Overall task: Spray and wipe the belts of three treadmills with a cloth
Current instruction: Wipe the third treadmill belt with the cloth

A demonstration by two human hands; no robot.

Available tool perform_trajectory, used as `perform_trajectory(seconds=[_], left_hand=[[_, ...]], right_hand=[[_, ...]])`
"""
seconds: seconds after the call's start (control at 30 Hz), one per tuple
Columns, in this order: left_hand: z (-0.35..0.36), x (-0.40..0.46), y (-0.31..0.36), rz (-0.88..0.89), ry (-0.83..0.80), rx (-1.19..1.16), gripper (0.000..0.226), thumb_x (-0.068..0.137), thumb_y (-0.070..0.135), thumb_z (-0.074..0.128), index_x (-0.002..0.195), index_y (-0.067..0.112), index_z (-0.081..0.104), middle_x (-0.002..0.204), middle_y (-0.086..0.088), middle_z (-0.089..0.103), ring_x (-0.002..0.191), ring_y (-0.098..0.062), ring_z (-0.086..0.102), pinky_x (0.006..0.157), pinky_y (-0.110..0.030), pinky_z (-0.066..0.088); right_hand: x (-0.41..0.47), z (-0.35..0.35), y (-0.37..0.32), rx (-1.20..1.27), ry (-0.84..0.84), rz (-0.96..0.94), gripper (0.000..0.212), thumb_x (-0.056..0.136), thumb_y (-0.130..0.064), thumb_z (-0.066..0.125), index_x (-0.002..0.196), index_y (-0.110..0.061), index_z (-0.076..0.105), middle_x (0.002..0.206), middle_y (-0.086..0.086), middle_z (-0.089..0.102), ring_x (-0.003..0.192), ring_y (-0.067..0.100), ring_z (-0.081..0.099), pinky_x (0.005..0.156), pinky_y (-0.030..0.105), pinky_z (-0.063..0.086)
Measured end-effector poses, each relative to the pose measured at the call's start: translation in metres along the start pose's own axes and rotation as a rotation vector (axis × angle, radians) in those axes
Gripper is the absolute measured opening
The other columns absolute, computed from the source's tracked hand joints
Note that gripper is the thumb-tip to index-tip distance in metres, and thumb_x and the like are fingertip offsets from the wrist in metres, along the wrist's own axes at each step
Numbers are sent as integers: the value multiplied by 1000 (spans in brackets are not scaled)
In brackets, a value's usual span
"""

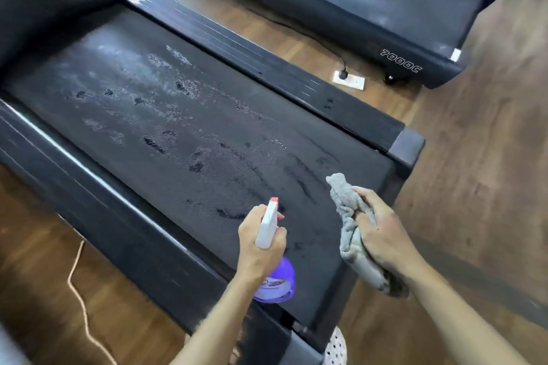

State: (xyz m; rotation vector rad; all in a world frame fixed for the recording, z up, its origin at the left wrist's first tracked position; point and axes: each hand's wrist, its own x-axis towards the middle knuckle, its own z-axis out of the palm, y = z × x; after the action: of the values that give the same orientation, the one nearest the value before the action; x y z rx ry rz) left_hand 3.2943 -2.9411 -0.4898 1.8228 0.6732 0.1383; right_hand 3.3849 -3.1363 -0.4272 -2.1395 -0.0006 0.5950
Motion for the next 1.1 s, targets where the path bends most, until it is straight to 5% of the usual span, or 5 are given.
perform_trajectory(seconds=[0.23, 0.33, 0.43, 0.6, 1.1], left_hand=[[16, -1, 0, -35, -57, 86, 7, 72, 8, 55, 74, 14, 55, 70, 0, 55, 60, -8, 46, 56, -13, 37], [20, -4, -4, -119, -88, 153, 6, 77, 0, 58, 75, 4, 54, 73, -11, 58, 60, -10, 43, 56, -15, 37], [22, -11, -14, -179, -123, 204, 20, 73, 21, 54, 74, 2, 52, 74, -14, 60, 65, -20, 46, 61, -24, 38], [19, -23, -25, -213, -179, 272, 18, 64, 30, 45, 64, 14, 36, 61, 1, 42, 57, -18, 36, 59, -34, 32], [-111, 18, -48, -389, 316, 141, 17, 71, 22, 51, 66, 11, 38, 63, -3, 42, 60, -22, 38, 61, -41, 41]], right_hand=[[10, -8, 17, 4, 17, -22, 53, 98, -3, 45, 128, -44, 59, 120, 1, 68, 105, 19, 67, 105, 44, 51], [8, -11, 23, -15, 16, -27, 52, 97, -4, 45, 130, -42, 58, 121, 1, 67, 110, 20, 65, 108, 45, 48], [4, -14, 29, -31, 12, -24, 53, 96, -3, 43, 130, -41, 58, 121, 1, 67, 112, 18, 64, 109, 42, 46], [2, -12, 36, -46, 15, -15, 52, 96, -2, 45, 131, -38, 58, 120, 2, 67, 111, 19, 64, 109, 42, 46], [0, 61, -7, -93, -205, -45, 54, 98, -3, 43, 133, -42, 57, 113, 2, 67, 105, 19, 65, 102, 39, 49]])
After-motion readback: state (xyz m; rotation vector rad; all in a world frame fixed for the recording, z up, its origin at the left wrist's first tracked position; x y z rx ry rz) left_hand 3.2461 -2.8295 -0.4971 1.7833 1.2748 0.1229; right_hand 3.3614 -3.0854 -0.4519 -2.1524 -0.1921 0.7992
